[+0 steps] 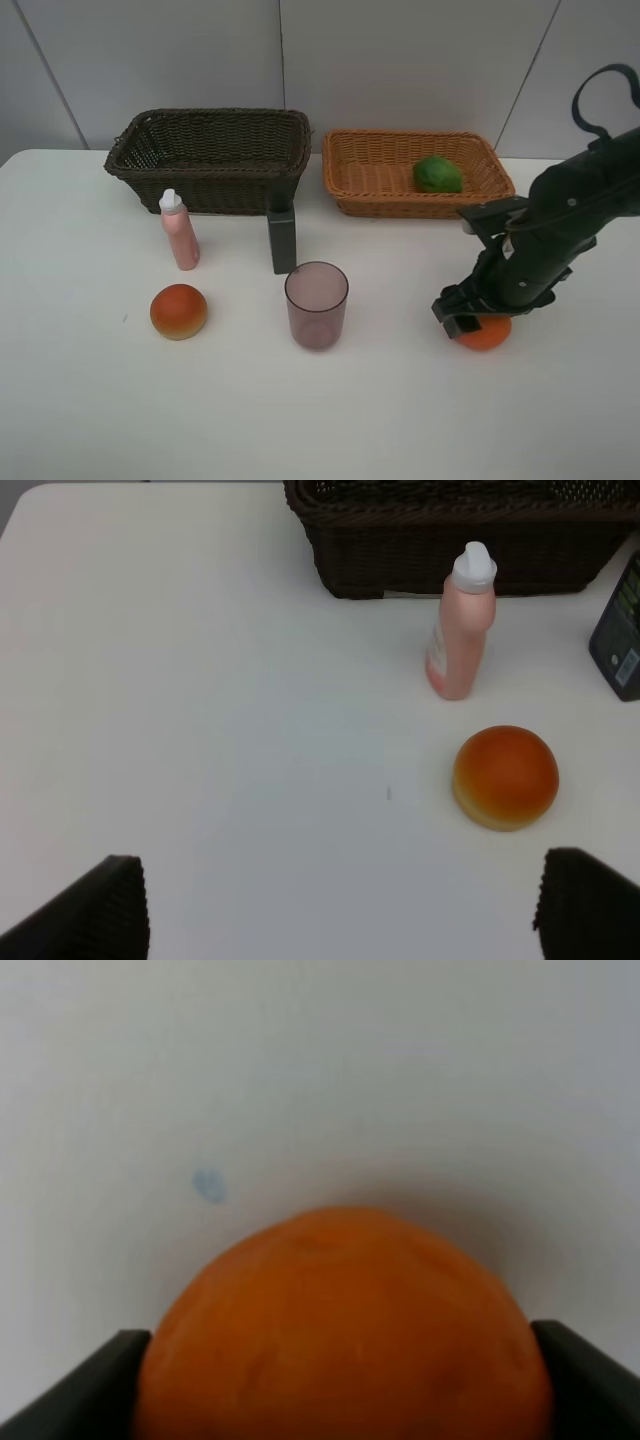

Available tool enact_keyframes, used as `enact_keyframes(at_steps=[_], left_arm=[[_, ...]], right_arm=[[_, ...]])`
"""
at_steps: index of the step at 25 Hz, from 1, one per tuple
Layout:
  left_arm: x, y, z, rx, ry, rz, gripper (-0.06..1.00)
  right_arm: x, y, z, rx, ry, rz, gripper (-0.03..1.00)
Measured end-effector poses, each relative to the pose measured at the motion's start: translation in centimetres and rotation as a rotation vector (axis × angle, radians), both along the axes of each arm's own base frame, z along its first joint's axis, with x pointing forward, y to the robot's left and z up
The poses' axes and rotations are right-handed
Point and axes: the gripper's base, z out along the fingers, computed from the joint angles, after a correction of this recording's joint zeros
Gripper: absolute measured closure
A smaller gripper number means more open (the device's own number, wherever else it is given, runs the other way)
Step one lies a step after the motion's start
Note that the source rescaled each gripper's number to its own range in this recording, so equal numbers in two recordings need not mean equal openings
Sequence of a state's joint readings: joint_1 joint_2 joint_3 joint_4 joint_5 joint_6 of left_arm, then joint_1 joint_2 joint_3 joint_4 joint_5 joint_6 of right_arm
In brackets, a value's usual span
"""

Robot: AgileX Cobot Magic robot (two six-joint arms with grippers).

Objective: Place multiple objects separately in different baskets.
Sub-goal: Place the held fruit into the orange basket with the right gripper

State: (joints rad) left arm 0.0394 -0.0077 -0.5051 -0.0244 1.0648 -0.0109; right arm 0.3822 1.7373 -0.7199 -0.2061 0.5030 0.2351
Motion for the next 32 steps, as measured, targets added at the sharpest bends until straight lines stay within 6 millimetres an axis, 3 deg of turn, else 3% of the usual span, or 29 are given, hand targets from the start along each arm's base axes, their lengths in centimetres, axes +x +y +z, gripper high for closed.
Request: enact_keyframes(at_steps=[5, 12, 23, 28, 32], left_arm=[[0.0, 0.0, 0.0, 0.000, 0.000, 0.000, -0.06], [0.0, 0.0, 0.0, 0.001, 0.000, 0.000, -0.06], [0.0, 0.0, 0.0, 0.001, -0.001, 0.000, -0.06], [0.0, 0.0, 0.0, 0.001, -0.001, 0.000, -0.06], [0.0, 0.0, 0.0, 0.001, -0.001, 0.000, -0.06]], right_arm=[[-0.2, -0.1, 1.2, 0.011, -0.018, -0.013, 0.33], [1.7, 0.5, 5.8, 0.016, -0.077, -0.038, 0.33], [7.1, 2.6, 13.7, 0.119, -0.335, -0.040, 0.33], [10.4, 4.0, 15.1, 0.159, -0.468, 0.016, 0.33], [13.0, 5.0, 14.8, 0.169, -0.519, 0.033, 0.33]])
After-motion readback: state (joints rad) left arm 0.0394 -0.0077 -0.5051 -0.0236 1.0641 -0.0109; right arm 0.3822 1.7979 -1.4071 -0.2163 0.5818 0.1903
